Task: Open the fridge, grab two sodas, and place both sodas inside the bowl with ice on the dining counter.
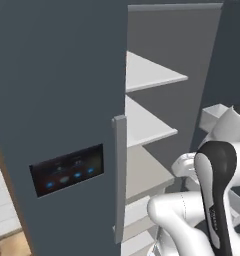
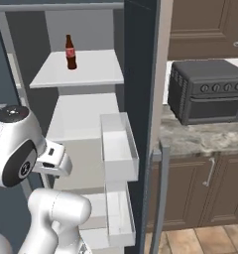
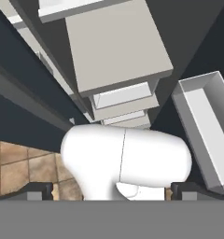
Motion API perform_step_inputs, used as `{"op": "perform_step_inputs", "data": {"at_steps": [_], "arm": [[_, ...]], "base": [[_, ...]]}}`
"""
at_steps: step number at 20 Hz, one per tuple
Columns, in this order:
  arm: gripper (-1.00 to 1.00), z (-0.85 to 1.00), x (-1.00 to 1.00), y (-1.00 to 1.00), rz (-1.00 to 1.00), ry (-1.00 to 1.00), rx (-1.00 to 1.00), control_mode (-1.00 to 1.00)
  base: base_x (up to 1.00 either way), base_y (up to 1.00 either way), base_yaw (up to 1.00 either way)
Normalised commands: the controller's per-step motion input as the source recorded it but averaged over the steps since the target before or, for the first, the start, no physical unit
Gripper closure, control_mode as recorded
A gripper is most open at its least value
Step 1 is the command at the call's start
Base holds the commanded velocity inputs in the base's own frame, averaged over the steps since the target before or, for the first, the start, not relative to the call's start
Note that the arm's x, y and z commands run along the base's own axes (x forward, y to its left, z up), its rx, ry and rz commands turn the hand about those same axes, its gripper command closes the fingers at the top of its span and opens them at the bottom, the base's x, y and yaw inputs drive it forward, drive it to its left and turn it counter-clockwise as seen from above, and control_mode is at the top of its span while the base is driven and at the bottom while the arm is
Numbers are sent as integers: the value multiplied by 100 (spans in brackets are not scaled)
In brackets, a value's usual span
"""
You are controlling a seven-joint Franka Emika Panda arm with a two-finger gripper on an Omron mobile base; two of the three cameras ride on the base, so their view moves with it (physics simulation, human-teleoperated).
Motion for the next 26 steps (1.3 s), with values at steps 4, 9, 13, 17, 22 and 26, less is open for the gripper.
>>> {"op": "perform_step_inputs", "data": {"at_steps": [4,9,13,17,22,26], "arm": [[-100,0,0,0,0,0,0,100],[-100,0,0,0,0,0,0,100],[-100,0,0,0,0,0,0,100],[-100,0,0,0,0,0,0,100],[-100,0,0,0,0,0,0,100],[-100,0,0,0,0,0,0,100]], "base": [[60,26,-14],[78,1,-10],[86,16,-12],[96,5,-11],[100,0,-5],[98,0,-4]]}}
